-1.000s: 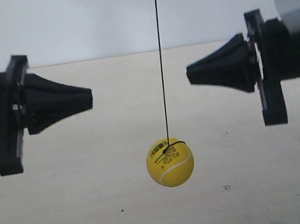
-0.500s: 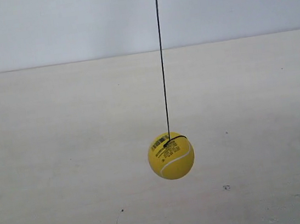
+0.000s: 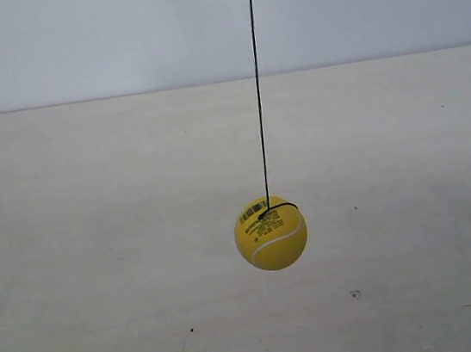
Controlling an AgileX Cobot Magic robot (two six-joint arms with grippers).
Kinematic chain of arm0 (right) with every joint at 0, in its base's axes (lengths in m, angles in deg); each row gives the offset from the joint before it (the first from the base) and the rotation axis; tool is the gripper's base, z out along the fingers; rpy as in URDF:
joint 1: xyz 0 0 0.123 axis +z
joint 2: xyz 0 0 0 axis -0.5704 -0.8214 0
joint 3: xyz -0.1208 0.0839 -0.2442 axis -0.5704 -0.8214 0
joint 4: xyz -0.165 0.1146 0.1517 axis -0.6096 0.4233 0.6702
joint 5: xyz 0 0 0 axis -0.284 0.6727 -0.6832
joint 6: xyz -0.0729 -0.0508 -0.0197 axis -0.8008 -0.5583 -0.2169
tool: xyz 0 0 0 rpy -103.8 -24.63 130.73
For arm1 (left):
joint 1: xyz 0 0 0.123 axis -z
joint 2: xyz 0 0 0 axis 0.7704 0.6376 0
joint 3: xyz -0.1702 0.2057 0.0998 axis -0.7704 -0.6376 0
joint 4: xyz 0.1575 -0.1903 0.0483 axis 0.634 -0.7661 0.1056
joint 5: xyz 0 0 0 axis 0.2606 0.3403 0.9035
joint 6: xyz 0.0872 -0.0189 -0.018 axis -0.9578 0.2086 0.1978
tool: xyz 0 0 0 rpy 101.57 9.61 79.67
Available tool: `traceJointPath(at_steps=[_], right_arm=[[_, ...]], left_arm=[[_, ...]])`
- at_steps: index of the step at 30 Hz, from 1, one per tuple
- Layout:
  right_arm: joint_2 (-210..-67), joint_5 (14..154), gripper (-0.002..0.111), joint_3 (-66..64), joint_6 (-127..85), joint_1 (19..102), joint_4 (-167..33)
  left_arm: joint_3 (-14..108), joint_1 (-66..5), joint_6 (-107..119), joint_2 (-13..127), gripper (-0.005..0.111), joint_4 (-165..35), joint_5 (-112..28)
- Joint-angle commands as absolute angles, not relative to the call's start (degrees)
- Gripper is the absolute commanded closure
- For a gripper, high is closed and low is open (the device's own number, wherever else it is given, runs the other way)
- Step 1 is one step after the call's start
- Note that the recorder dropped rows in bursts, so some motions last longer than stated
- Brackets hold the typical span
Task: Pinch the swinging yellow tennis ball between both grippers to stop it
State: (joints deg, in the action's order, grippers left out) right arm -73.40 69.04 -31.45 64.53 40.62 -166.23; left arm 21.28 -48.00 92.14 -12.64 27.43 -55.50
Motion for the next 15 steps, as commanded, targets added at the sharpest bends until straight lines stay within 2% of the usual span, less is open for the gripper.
traceJointPath(at_steps=[1,5,9,15], right_arm=[[-66.7,71.1,0.108,-38.0,65.8,40.6,-167.0],[-66.7,68.9,0.108,-40.5,68.4,41.0,-167.0],[-66.7,69.3,0.108,-42.9,71.0,41.0,-167.0],[-66.7,66.2,0.108,-42.9,73.9,41.0,-167.0]], left_arm=[[18.0,-48.1,104.7,-12.7,0.102,34.6,-61.0],[14.8,-48.1,104.7,-12.7,0.102,34.6,-65.6],[9.3,-48.1,104.3,-12.7,0.102,34.6,-55.7],[7.6,-48.1,104.9,-12.7,0.102,34.6,-54.0]])
